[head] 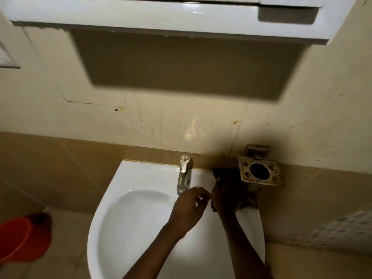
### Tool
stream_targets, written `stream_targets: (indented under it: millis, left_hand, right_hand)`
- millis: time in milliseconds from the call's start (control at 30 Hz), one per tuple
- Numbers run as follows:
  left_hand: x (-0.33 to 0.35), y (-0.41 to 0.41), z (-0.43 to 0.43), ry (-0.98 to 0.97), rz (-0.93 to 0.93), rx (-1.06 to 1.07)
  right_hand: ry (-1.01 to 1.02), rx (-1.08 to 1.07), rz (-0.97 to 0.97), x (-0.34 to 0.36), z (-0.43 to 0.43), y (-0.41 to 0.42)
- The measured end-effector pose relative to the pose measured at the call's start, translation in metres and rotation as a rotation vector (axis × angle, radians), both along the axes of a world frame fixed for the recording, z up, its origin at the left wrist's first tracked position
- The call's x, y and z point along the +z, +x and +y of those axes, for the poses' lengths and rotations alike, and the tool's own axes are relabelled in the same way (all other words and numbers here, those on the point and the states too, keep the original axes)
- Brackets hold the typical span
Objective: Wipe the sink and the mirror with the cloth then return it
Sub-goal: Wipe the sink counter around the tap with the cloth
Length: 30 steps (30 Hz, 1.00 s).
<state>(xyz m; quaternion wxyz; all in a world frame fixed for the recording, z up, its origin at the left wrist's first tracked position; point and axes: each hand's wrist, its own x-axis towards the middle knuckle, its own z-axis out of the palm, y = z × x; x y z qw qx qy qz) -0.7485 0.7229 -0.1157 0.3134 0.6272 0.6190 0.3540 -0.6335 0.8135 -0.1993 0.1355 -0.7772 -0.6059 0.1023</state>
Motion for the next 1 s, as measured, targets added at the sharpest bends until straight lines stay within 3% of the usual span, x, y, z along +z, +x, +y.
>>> stream_targets:
  millis: [167, 333, 567, 700, 867, 933, 1000]
  left_hand:
    - [0.008, -0.012, -0.022, 0.039, -0.110, 0.082]
    - [0.014, -0.036, -0.042, 0.060, -0.166, 0.140]
    - [0.035, -0.084, -0.042, 0.117, -0.191, 0.236]
    - [0.033, -0.112, -0.056, 0.109, -0.209, 0.294]
    - [0.024, -0.140, -0.075, 0.080, -0.190, 0.331]
    - [0.021, -0.155, -0.082, 0.076, -0.203, 0.355]
    - [0.017, -0.174, -0.088, 0.071, -0.204, 0.388]
  right_hand:
    - [0.023, 0.206, 0.187, 0.002, -0.009, -0.048]
    - [0.099, 0.464, 0.220, -0.007, -0.010, -0.072]
    - [0.287, 0.293, 0.316, -0.014, -0.052, -0.069]
    - [-0.008, 0.481, 0.547, -0.015, -0.081, -0.097]
    - [0.287, 0.540, 0.187, -0.034, -0.060, -0.141]
    - [0.378, 0.549, 0.121, -0.026, -0.040, -0.154]
    - [0.346, 0.404, 0.142, -0.017, -0.028, -0.170]
